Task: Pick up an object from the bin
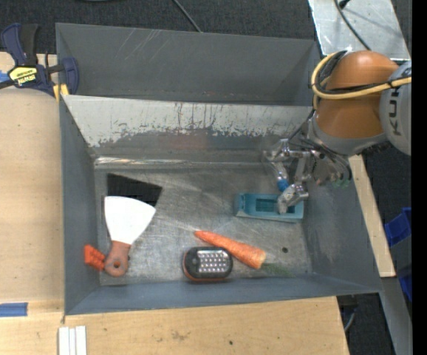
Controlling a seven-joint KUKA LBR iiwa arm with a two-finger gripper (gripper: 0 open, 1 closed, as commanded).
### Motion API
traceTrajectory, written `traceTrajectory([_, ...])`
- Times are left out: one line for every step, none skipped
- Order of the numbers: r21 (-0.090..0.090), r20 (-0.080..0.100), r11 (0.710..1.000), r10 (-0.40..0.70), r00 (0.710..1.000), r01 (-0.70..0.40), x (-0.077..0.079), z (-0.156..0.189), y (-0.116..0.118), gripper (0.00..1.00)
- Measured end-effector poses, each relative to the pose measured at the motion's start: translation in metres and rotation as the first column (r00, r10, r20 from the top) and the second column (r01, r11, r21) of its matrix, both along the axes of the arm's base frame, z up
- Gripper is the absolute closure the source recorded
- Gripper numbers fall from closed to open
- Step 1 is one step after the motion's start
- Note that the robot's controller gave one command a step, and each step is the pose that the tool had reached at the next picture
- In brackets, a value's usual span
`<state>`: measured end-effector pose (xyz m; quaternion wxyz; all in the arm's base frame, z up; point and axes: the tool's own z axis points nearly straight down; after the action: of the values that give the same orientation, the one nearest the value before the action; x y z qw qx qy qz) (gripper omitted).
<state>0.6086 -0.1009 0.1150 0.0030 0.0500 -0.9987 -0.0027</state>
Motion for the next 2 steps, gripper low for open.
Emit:
traceTrajectory([-0.005, 0.019, 1.000, -0.030, 0.999, 0.030, -0.0141, 0.0117, 0.0045, 0.00])
traceTrajectory([-0.002, 0.022, 0.995, -0.097, 0.995, 0.097, -0.0067, 0.0021, 0.0026, 0.00])
